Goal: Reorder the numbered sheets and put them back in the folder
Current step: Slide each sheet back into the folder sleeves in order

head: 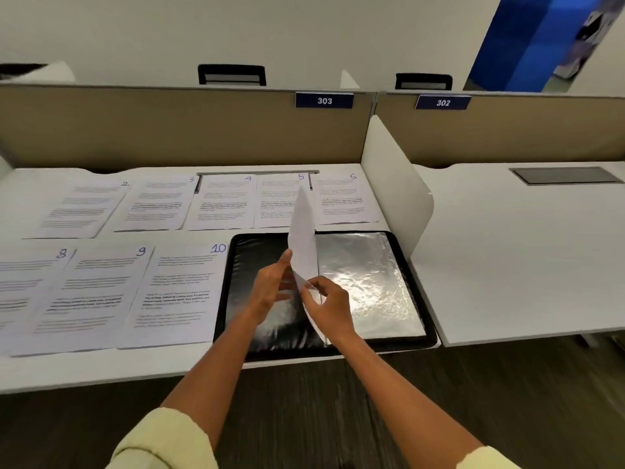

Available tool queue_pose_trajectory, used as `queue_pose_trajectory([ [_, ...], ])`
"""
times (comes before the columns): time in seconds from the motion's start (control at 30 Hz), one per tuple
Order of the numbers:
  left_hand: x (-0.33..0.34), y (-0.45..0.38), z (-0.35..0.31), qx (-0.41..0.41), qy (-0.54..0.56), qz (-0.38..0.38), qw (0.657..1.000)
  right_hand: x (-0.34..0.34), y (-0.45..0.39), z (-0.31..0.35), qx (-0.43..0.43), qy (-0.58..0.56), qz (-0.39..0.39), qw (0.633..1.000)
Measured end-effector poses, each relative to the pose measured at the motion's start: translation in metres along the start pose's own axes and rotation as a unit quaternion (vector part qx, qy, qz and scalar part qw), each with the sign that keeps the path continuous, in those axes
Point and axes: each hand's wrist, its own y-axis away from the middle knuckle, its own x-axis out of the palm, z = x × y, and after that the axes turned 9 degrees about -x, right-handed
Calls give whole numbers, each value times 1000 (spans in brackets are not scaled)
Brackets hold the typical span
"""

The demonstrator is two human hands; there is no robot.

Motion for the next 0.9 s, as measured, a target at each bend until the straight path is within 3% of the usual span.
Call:
queue_pose_trajectory([
  [0.17,-36,3,8,-42,-9,-49,998,33,9,10,34,2,65,997],
  [0.33,-66,5,34,-86,-104,-120,984,54,21,8,86,3,156,984],
  [0.5,-91,2,69,-137,-89,-154,975,58,36,-7,122,39,167,978],
  [0.7,-105,2,98,-110,-153,-165,968,46,48,-32,173,131,157,963],
  [0.9,-108,1,113,-62,-343,-183,919,41,50,-56,186,265,269,907],
])
